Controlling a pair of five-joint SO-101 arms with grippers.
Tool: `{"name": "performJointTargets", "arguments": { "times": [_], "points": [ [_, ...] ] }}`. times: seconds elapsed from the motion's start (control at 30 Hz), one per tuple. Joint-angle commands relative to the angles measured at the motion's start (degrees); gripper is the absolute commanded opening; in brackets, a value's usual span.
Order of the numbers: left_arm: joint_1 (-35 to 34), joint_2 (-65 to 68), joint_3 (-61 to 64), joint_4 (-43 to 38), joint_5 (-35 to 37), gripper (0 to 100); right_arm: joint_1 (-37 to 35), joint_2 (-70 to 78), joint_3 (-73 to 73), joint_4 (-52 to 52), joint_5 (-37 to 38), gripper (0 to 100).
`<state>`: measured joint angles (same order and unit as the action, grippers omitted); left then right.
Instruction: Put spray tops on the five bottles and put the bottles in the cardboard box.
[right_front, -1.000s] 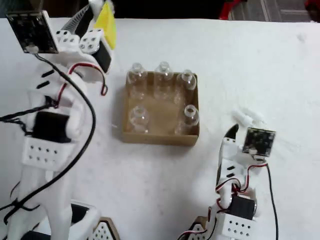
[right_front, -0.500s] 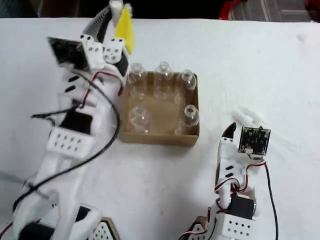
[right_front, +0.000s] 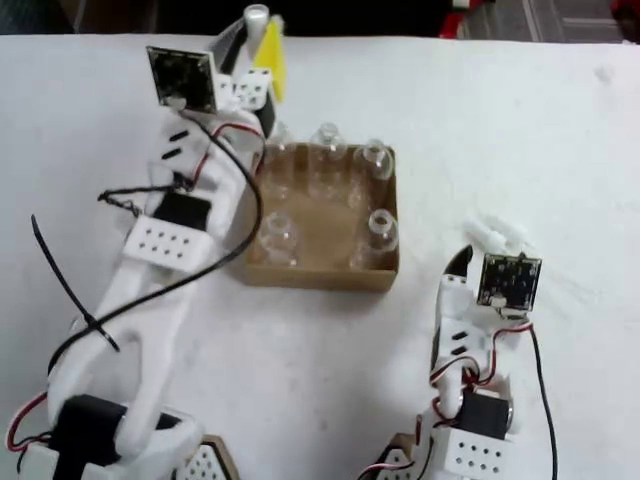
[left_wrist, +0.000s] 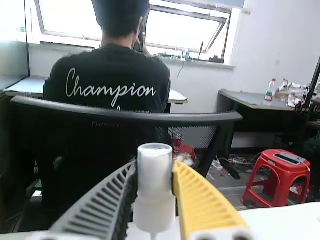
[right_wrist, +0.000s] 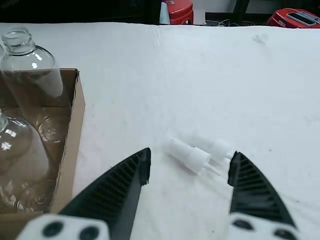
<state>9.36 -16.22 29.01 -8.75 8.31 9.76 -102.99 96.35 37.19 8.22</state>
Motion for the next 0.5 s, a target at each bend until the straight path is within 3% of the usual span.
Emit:
{"name": "performJointTargets", "arguments": {
  "times": [0.0,0.23,0.47],
  "points": [
    [0.8,-1.5,-3.7,-2.4,-0.2,5,0.0,-0.2,0.5,-1.4,0.6,23.0],
    [1.0,-5.6,-3.8,-2.1,-0.2,5,-0.2,-0.2,0.5,-1.4,0.7,23.0],
    [0.9,0.6,-5.5,-2.2,-0.2,5,-0.1,-0.2,0.5,-1.5,0.8,23.0]
  ]
}}
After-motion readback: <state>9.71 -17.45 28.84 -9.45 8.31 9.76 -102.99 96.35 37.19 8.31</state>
